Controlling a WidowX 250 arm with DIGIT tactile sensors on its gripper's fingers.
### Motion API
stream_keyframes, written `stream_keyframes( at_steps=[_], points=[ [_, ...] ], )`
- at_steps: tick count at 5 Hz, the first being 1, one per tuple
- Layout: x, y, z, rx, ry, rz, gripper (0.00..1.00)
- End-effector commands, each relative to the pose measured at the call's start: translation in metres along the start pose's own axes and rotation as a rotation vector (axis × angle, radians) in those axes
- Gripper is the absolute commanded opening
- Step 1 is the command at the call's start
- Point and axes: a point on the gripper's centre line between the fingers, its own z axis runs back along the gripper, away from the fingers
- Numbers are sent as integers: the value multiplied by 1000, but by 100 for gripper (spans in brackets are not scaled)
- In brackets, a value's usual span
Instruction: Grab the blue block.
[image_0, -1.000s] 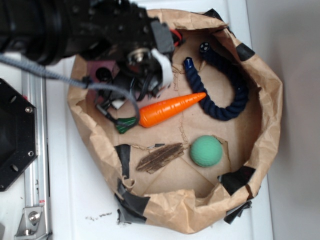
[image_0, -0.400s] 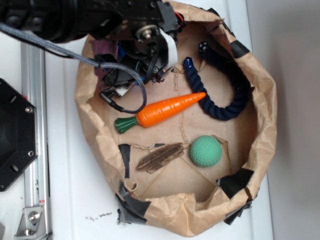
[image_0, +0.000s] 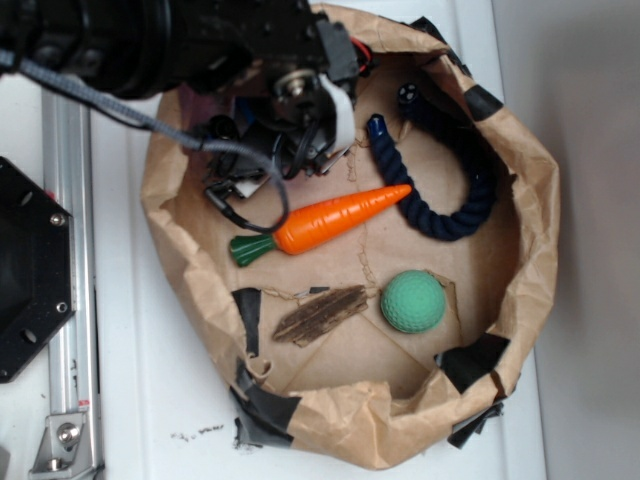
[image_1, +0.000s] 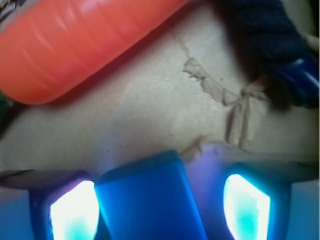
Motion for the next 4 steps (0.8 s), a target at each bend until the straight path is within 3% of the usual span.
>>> stream_keyframes(
  at_steps=[1, 2, 3, 4],
  points=[
    [-5, -21, -29, -5, 104, -85, 100],
    [-4, -19, -26, 4, 82, -22, 0],
    [-2, -15, -12, 1, 43, 18, 0],
    [19, -12, 28, 4, -30, 99, 0]
  ],
)
